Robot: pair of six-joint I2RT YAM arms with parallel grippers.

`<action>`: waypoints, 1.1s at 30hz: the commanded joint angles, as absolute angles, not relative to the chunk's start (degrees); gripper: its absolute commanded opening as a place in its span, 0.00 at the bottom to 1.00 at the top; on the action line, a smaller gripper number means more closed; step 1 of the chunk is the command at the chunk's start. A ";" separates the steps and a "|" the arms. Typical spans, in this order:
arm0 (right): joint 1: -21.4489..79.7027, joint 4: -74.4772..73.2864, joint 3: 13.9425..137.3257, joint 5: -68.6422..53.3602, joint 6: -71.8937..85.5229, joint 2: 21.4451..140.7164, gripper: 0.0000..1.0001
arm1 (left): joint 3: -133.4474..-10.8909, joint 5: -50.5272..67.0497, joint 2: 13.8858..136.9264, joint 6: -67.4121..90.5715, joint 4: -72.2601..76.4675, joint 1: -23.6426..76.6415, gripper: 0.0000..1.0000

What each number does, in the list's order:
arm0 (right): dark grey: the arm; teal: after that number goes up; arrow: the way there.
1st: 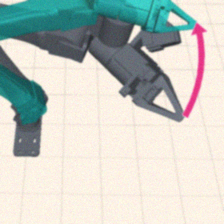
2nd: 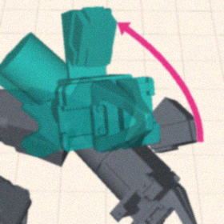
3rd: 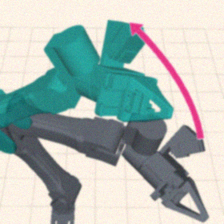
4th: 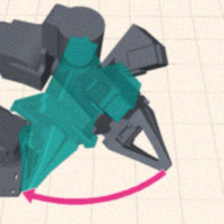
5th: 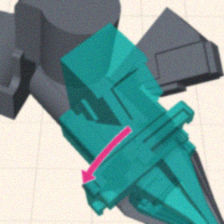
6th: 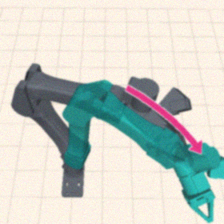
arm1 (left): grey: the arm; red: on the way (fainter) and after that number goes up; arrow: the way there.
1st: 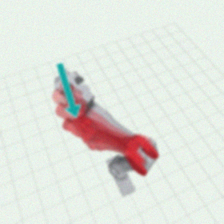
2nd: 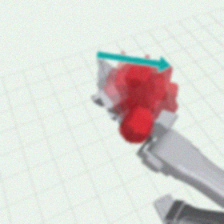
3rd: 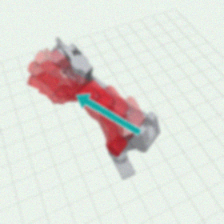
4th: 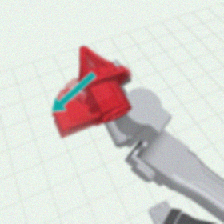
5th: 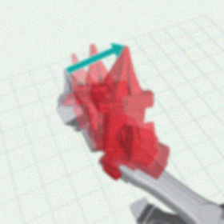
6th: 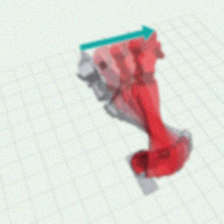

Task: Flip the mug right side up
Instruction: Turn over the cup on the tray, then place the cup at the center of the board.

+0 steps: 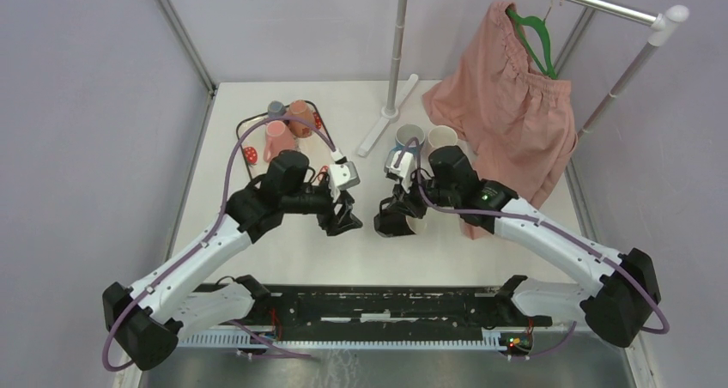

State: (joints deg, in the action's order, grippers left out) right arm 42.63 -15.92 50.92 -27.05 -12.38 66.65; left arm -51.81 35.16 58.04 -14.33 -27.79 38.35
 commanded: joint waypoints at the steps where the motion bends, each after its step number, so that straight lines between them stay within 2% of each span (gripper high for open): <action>1: 42.43 -19.44 60.03 -15.65 -9.67 69.68 0.00 | -49.58 23.54 54.06 -9.37 -28.73 38.32 0.72; 10: 42.40 -28.54 71.22 -10.28 -14.80 80.39 0.00 | -45.59 -0.19 39.54 3.42 -27.84 38.23 0.75; 15: 42.87 -31.63 76.33 -7.43 -21.84 85.11 0.00 | -45.60 -10.25 32.03 7.99 -29.24 38.24 0.80; 24: 50.14 -43.74 86.63 -0.36 -35.46 95.94 0.00 | -47.79 -16.55 28.27 9.20 -34.43 38.23 0.84; 33: 55.54 -50.28 87.94 4.99 -39.11 101.56 0.00 | -49.34 -20.13 24.82 9.45 -35.81 38.23 0.85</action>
